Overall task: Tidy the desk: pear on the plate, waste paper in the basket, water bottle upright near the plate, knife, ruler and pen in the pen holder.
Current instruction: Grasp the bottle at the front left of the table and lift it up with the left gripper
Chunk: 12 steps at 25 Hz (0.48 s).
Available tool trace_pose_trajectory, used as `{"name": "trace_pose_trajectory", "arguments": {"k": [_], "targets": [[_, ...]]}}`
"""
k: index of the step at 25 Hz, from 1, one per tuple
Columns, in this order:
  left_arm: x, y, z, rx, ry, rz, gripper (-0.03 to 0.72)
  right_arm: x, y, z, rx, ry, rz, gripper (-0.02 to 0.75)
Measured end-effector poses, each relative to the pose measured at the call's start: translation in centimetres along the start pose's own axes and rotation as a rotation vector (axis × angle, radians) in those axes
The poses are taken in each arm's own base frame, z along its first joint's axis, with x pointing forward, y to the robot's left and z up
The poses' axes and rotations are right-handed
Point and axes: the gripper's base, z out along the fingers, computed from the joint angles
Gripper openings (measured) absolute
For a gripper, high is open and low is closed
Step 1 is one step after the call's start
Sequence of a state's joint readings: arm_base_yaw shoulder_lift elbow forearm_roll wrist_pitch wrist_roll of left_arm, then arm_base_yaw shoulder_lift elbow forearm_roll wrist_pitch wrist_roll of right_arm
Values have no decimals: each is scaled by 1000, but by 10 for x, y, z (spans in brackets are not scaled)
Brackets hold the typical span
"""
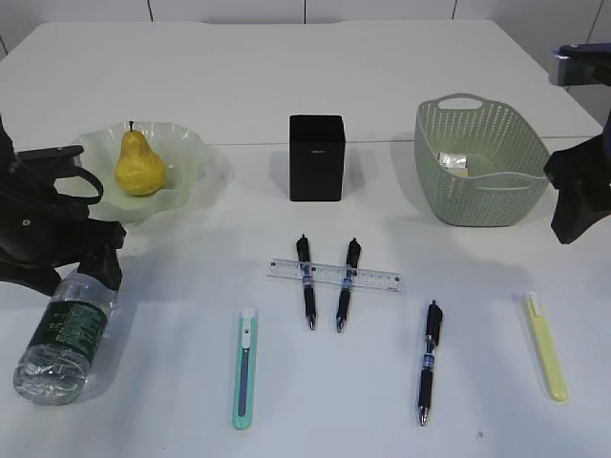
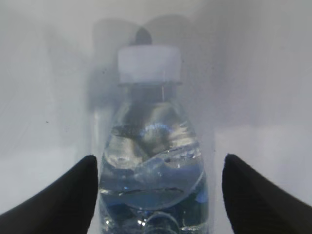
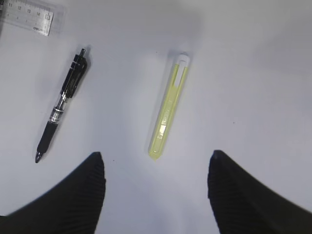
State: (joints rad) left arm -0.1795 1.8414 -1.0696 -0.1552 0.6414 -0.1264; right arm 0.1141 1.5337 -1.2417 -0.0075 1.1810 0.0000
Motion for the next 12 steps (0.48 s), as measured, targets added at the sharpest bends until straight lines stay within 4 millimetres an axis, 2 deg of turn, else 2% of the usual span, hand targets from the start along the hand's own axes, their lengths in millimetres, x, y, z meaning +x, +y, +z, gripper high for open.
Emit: {"name": "trace_pose_trajectory", "arguments": {"k": [6,12], "targets": [[1,2,18,-14,52,-8,563,-1,0,0,2,-6,-1,490],[3,4,27,-21,77,-10,563,-1,0,0,3,-14,-1,491]]}}
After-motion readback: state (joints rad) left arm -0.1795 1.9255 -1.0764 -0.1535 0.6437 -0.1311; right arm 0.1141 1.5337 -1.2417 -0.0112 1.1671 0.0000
